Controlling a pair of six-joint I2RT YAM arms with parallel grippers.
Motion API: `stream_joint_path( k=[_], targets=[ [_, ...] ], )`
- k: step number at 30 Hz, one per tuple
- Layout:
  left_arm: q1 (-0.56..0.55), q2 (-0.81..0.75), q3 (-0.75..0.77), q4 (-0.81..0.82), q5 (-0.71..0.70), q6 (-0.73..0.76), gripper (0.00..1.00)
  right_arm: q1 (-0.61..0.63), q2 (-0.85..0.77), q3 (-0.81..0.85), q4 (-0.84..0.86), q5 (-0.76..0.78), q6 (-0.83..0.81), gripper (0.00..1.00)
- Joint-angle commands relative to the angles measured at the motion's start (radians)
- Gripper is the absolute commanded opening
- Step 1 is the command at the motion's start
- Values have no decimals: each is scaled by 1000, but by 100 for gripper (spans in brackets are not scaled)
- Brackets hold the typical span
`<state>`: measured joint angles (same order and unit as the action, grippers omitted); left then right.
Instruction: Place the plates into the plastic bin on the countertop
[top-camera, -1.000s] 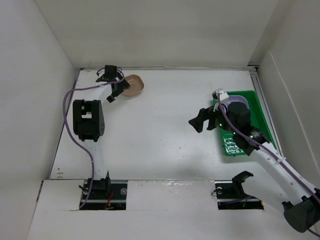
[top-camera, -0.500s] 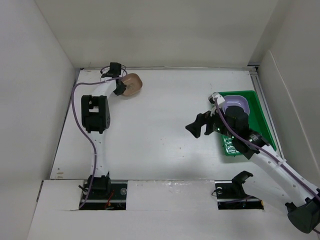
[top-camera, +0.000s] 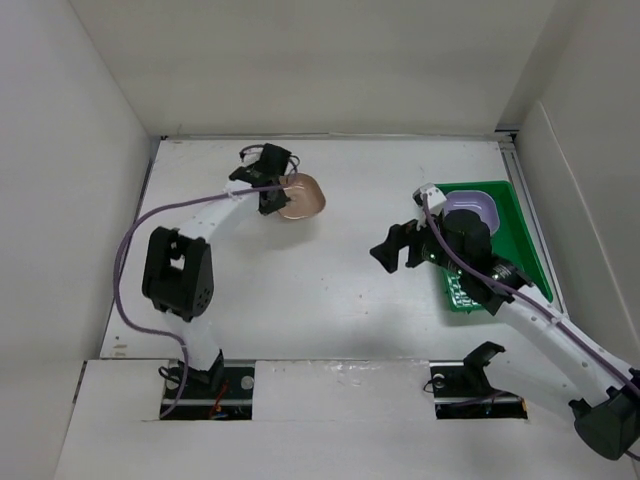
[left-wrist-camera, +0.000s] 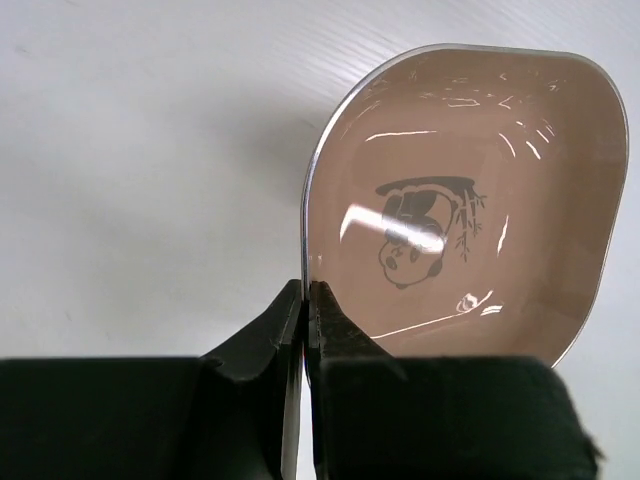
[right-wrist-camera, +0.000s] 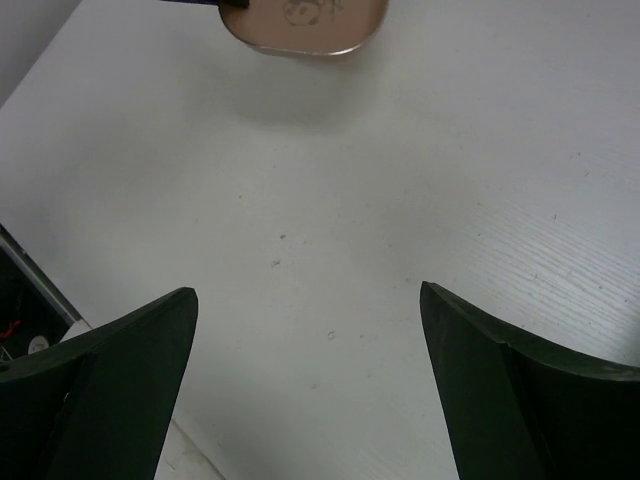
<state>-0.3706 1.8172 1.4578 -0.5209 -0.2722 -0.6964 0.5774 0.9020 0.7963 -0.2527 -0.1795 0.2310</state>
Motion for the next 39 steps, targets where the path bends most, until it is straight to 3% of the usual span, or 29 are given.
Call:
stream_joint_path(
  k=[1,6,11,22,23,25,27,28,30,31,32,33,39],
  targets=[
    [-121,-146,-71,-25,-123,9,0,-13,26,72,69,20,-18,97],
    [-318,-248,-218,-25,-162,-55,0,-34,129,92,98,32,-18,99],
    [-514,-349,-274,-25,-281,-135,0,-44,254,67,167,23,5,97],
    [-539,-562,-404,150,-185,-117,0,-53,432,-15,345,-34,100,84],
    [-539,-578,-428,162,-174,-106,0,-53,433,-16,369,-47,113,78],
    [-539,-616,-438,185,-162,-95,0,-53,443,-25,392,-80,123,34],
    [-539,-647,-459,199,-162,-85,0,-53,434,-25,406,-92,148,0],
    [-539,-647,-459,199,-162,-84,3,-53,434,-25,406,-92,162,0],
    [-539,-661,-459,199,-171,-84,24,-53,411,-16,406,-66,175,0],
    [-539,-671,-459,199,-171,-75,42,-53,402,-16,406,-66,176,0],
    [-539,-683,-459,188,-194,-75,87,-63,388,-16,406,-57,176,0],
    [-539,-684,-459,174,-206,-84,99,-83,388,-5,392,-29,176,0],
    [-539,-694,-380,-22,-323,-112,100,-211,367,139,115,179,48,0]
  ],
)
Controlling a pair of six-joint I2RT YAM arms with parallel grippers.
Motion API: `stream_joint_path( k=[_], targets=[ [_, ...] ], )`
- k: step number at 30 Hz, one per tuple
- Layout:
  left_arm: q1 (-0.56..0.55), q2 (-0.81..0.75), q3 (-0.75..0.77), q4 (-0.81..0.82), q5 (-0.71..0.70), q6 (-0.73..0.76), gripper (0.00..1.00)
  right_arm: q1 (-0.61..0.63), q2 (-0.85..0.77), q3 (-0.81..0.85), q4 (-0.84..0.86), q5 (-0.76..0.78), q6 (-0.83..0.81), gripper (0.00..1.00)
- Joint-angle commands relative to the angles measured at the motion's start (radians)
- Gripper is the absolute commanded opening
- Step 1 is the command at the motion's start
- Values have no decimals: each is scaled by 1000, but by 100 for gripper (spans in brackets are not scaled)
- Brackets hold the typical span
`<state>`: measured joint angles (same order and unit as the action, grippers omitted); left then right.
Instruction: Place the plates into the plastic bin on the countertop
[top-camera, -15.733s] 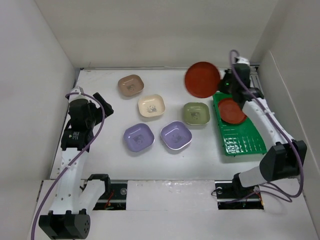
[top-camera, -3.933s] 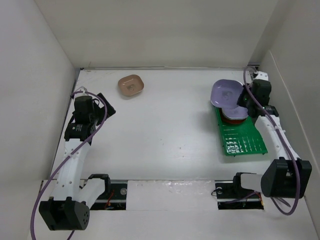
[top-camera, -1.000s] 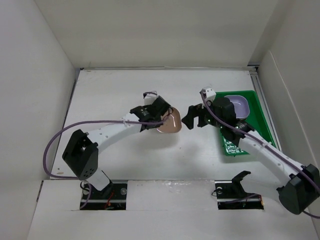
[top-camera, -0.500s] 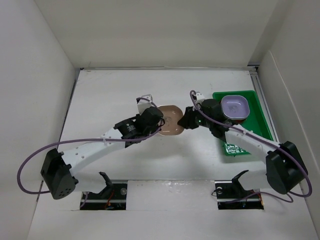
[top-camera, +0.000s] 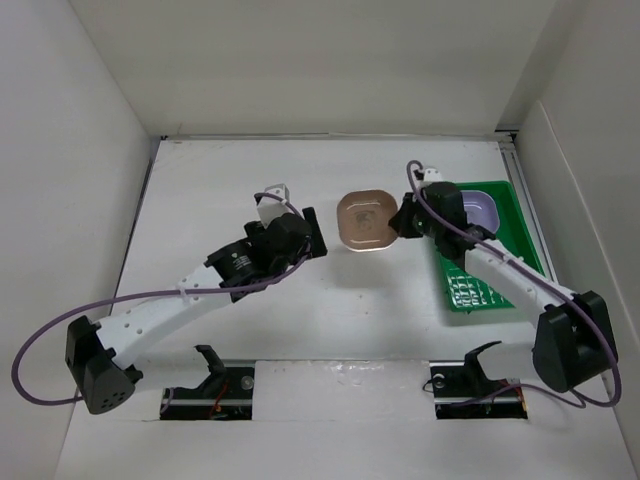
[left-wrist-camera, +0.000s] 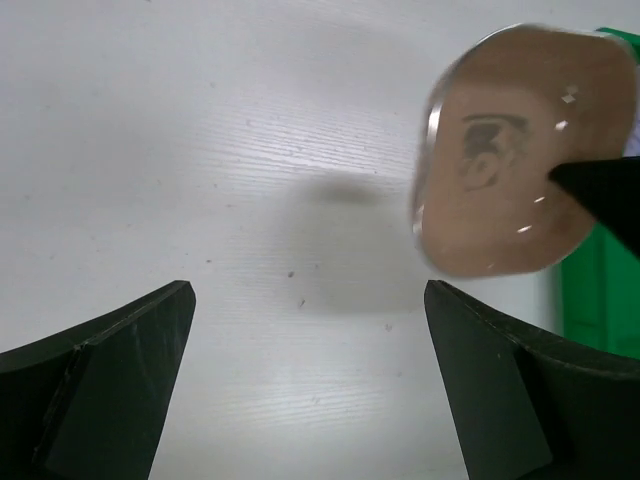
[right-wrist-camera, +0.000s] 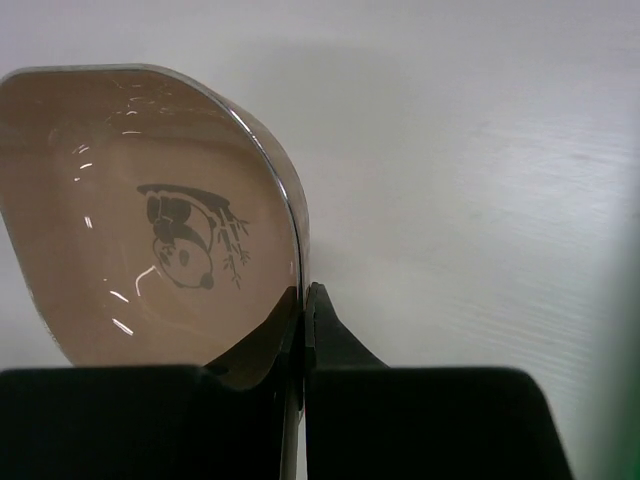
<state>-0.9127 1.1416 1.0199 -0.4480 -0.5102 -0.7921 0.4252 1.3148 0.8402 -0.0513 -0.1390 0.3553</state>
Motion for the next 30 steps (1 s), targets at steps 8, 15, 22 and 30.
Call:
stream_joint_path(
  k=[8,15,22,30],
  targets=[
    [3,26,100,-248,-159,-16,100,-395,-28,207,-265,305,-176,0],
    [3,6,63,-175,-80,19,100,-566,52,237,-278,254,-167,0],
    [3,6,45,-175,-83,10,100,-611,89,246,-291,306,-148,12],
    [3,-14,36,-166,-83,10,100,-557,21,315,-274,283,-121,100]
  ],
)
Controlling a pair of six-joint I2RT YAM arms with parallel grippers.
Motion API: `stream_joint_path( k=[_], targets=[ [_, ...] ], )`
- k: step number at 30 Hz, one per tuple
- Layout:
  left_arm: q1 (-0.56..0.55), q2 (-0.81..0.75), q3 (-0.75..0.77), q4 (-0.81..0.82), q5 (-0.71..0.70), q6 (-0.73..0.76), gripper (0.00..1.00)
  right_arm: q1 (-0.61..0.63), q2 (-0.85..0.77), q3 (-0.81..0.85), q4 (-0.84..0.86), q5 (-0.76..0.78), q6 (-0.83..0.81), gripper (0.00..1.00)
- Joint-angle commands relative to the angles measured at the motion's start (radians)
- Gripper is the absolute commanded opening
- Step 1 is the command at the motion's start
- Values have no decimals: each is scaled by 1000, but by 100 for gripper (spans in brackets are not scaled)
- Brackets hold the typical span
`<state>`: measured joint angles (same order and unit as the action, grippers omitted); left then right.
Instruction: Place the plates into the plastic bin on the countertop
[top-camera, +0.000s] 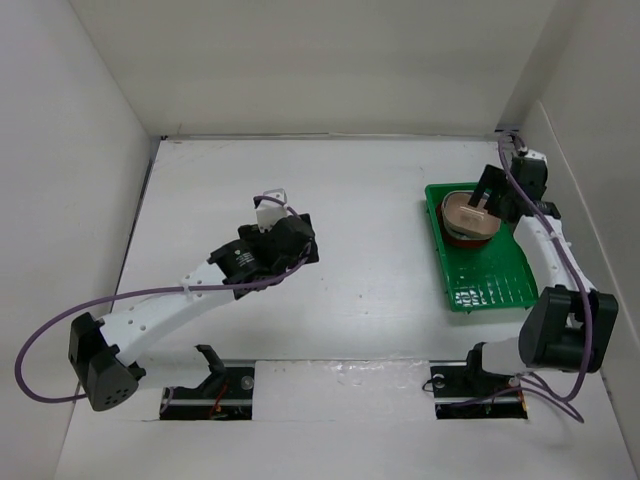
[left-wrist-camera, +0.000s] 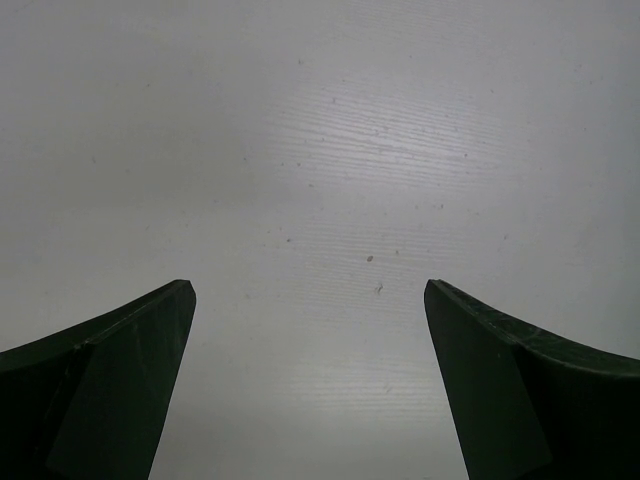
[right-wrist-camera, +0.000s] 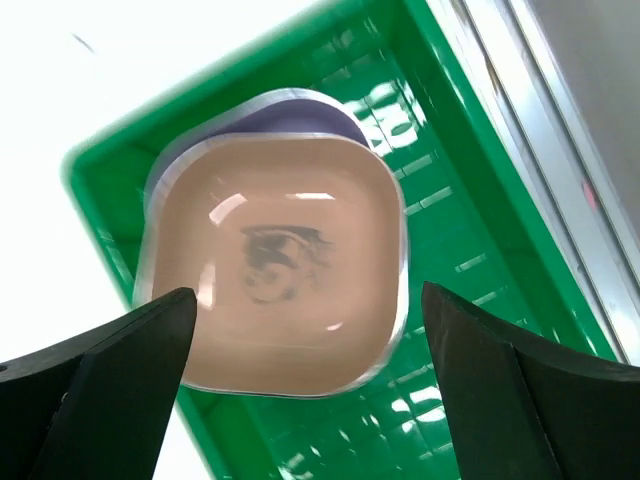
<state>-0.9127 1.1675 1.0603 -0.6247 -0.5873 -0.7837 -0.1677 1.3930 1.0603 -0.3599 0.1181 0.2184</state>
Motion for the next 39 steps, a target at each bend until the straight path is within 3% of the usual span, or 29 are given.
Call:
stream_joint_path(
  k=[1,10,16,21,31,39],
  targets=[
    [3,-40,-5,11,-6,1,100,54,-57,118,13,46,16,100],
    [104,-69,62,-10,21,14,100,399,-184,190,-123,184,-11,100],
    [104,-69,197,-145,-146,2,100,569,-386,181,-223,239,38,100],
    [104,-162,241,-222,-232,-18,100,712,-529,200,-353,242,38,100],
    [104,-469,187,-265,-221,-17,100,775,-801,236,-588,189,36,100],
    [104,-725,18,-95,-221,64,100,784,-927,214,-587,134,27,100]
  ],
)
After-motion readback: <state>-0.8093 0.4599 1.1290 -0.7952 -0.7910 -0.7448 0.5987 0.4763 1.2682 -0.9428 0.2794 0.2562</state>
